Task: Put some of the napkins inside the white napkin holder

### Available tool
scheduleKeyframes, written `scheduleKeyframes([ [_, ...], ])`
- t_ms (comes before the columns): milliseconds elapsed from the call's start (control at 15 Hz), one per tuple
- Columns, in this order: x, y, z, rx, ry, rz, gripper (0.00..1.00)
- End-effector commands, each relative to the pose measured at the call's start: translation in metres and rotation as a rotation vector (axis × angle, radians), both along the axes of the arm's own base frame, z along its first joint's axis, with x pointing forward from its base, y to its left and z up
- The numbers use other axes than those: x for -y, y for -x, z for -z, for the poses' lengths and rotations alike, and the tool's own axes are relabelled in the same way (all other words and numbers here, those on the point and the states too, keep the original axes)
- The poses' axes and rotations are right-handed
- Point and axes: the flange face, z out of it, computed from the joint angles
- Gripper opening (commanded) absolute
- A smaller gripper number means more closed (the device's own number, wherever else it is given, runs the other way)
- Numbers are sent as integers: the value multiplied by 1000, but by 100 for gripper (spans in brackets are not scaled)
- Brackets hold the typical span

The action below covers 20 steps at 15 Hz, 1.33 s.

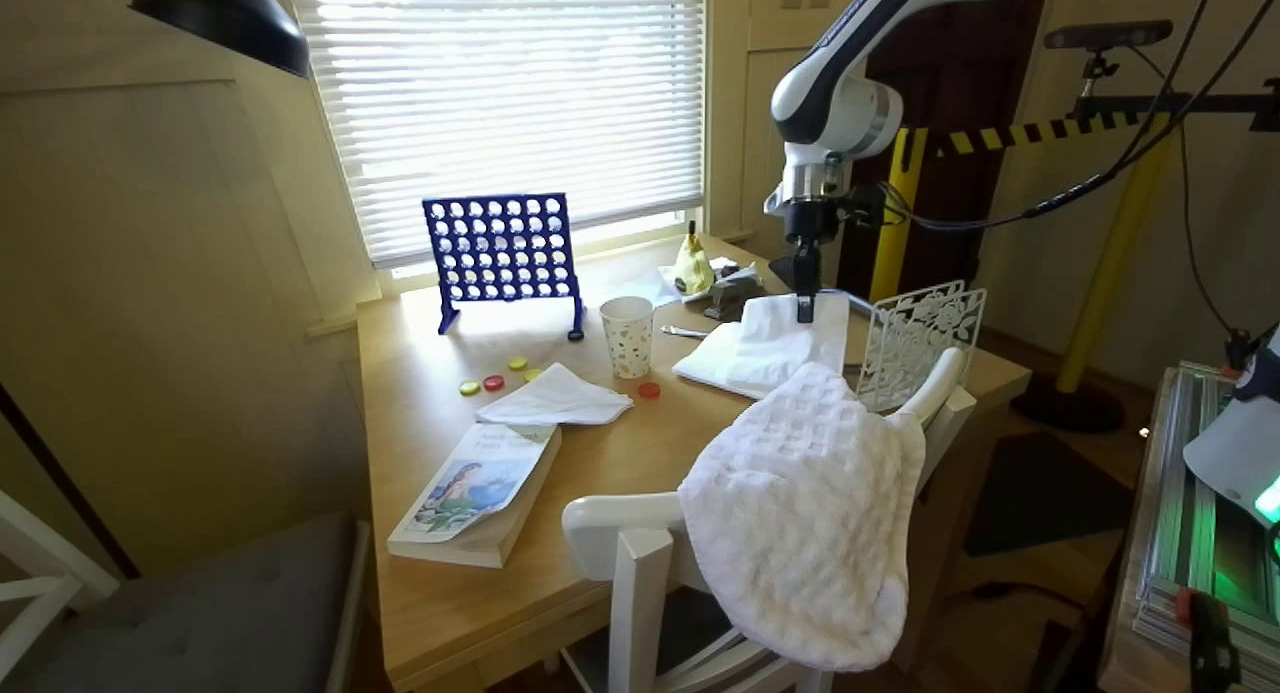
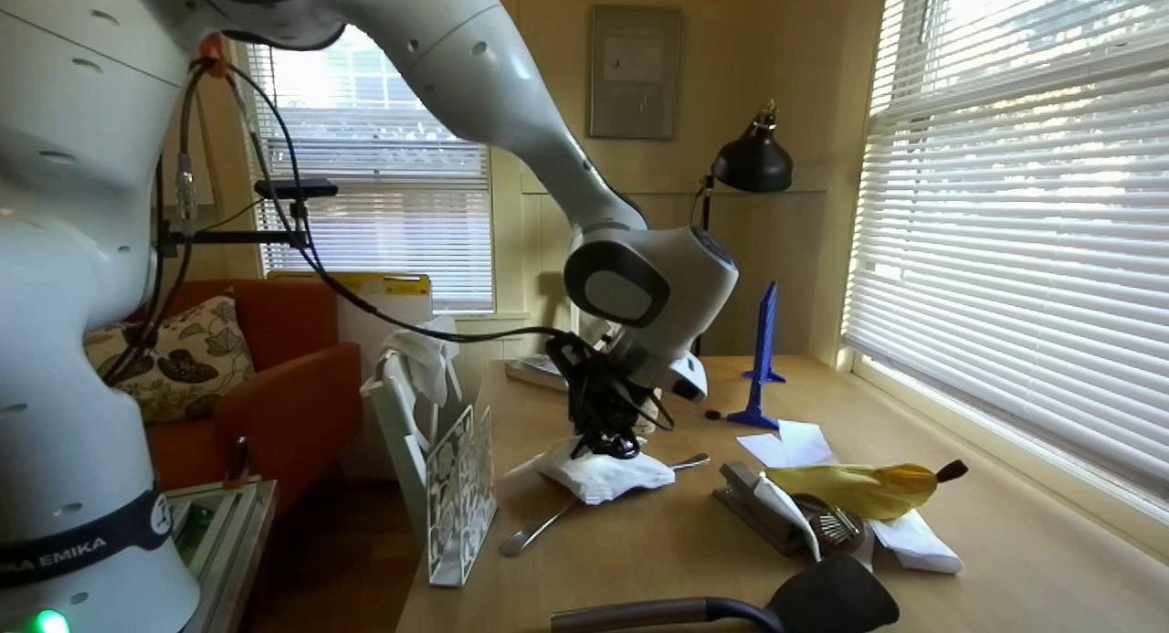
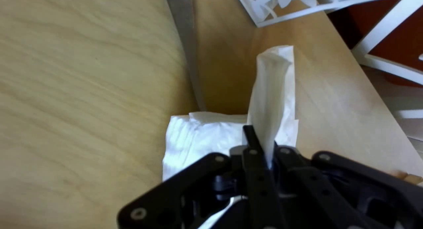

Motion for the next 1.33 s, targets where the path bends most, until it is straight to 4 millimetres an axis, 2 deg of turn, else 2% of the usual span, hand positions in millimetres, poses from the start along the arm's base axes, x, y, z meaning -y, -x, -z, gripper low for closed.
scheduleKeyframes([
  [0, -11, 31, -51, 113, 80, -140, 1],
  [333, -38, 66, -114, 165, 216, -307, 1],
  [400, -30, 41, -93, 146, 162, -268, 1],
  [533, -36, 46, -105, 163, 170, -275, 4],
  [800, -30, 45, -93, 141, 167, -267, 4],
  [867, -30, 45, -92, 139, 167, -267, 1],
  [1000, -49, 55, -107, 179, 209, -376, 1],
  [1267, -89, 100, -139, 184, 327, -573, 1],
])
